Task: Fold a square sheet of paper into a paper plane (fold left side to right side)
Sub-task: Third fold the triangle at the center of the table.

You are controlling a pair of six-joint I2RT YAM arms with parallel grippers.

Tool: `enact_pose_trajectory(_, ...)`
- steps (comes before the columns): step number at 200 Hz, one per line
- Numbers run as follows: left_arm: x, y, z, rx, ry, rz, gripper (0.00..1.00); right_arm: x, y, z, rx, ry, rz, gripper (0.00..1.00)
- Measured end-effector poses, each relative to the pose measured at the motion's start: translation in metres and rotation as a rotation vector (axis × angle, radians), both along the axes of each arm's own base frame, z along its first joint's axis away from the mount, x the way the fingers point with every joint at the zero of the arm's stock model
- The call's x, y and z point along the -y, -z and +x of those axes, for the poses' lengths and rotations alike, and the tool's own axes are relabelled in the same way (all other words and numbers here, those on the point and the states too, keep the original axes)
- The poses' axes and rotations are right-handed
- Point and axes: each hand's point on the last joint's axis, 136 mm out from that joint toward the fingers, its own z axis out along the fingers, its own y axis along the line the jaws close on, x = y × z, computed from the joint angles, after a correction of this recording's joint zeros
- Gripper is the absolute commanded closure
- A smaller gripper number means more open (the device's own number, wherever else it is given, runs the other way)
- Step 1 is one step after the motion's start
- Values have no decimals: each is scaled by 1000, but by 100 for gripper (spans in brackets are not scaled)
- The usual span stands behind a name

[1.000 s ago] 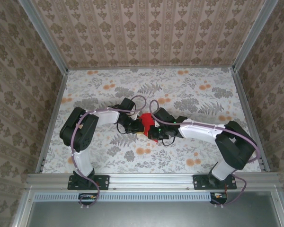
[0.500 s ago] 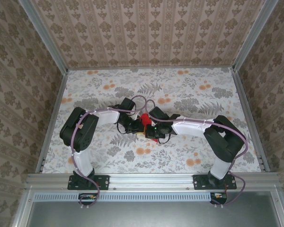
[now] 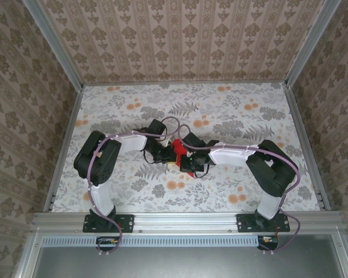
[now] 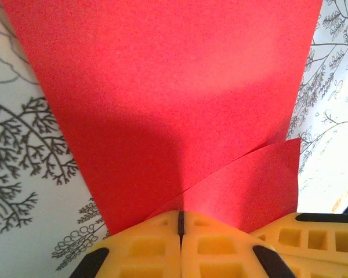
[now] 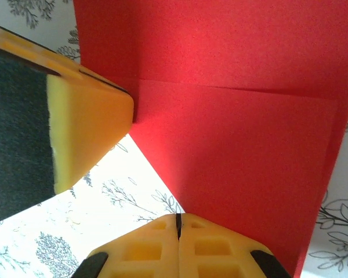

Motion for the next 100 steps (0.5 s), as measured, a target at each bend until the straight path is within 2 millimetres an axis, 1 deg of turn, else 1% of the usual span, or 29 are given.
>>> enact_pose_trajectory(53,0,0,0,-3,0,2,94,5,5,-4,-21,21,-14,94)
enact_pose_trajectory(100,0,0,0,-6,1,4,94,8,6,-3,-12,30,-27,94)
